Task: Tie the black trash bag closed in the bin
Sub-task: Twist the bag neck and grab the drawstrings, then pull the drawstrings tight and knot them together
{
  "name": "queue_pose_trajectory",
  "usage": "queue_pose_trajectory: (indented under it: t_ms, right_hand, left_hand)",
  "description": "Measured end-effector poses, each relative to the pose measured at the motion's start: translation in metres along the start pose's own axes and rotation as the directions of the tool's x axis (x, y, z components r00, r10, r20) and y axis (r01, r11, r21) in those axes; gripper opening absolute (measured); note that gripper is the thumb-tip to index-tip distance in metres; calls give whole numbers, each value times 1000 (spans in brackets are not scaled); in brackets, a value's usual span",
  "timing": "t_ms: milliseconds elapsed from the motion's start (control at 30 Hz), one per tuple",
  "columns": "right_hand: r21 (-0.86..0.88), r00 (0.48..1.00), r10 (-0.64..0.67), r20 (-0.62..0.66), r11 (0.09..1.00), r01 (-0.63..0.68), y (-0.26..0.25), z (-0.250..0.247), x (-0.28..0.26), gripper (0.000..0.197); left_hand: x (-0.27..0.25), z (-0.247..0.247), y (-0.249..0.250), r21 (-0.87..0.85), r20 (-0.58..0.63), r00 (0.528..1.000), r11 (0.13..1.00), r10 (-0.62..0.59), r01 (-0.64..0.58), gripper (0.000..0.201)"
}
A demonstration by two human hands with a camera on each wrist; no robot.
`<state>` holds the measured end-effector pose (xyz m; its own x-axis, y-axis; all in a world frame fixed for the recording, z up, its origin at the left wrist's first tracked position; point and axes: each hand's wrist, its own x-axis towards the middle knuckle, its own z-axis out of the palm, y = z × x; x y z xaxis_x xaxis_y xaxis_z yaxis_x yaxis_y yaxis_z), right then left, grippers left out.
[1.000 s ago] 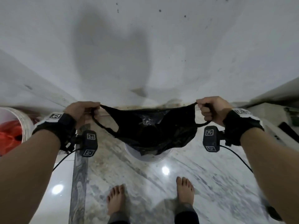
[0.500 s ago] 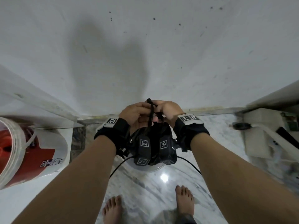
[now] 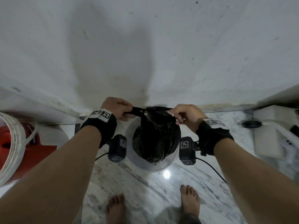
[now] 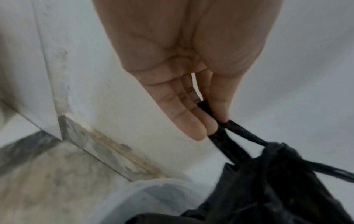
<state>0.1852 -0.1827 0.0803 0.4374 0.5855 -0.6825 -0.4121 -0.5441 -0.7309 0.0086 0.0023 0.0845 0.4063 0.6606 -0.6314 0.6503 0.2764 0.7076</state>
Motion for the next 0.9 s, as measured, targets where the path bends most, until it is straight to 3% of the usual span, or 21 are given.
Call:
queue_pose_trajectory:
  t_ms: [200, 267, 367, 433, 500, 567, 600, 667, 700, 800, 833, 900]
  right_hand:
    - [-242, 987, 54, 151, 970, -16, 34, -19, 4, 6]
    - [-264, 977, 55, 206, 965, 2, 39, -16, 8, 11]
    - [-129, 973, -16, 229, 991, 47, 32, -23, 14, 18]
    - [56, 979, -83, 189, 996, 74, 22, -35, 15, 13]
    - [237, 978, -67, 196, 971, 19, 16, -46, 16, 11]
    - [125, 970, -3, 244, 992, -28, 18, -46, 12, 22]
    - [-64, 967, 35, 253, 998, -19, 21, -44, 9, 32]
    - [-418, 951, 75, 300, 907, 60, 26, -41, 4, 46]
    - [-457, 945, 77, 319, 885, 83, 27, -41, 3, 47]
    - [-310, 971, -5, 237, 947, 81, 27, -54, 6, 41]
    - [-278, 981, -6, 196, 959, 62, 30, -61, 8, 40]
    - [-277, 988, 49, 148, 961, -6, 42, -70, 11, 40]
  left_hand:
    - [20, -8, -45, 238, -127, 991, 971, 51, -20, 5]
    - [26, -4, -55, 302, -147, 985, 952, 94, -46, 7]
    - [30, -5, -67, 335, -158, 976, 938, 147, -87, 9]
    - [30, -8, -73, 356, -151, 972, 927, 182, -118, 6]
    - [32, -12, -75, 430, -132, 965, 890, 227, -150, 5]
    - [32, -15, -74, 541, -72, 964, 822, 255, -177, 10]
    - [32, -15, -74, 590, -34, 961, 781, 275, -203, 12]
    - [32, -15, -74, 654, 20, 946, 711, 324, -257, 15]
    - [32, -15, -73, 678, 41, 937, 679, 347, -281, 17]
    - [28, -23, -77, 743, 154, 908, 561, 389, -366, 21]
    - [25, -27, -81, 769, 194, 882, 491, 428, -408, 20]
    - [17, -30, -94, 833, 296, 804, 272, 516, -481, 12]
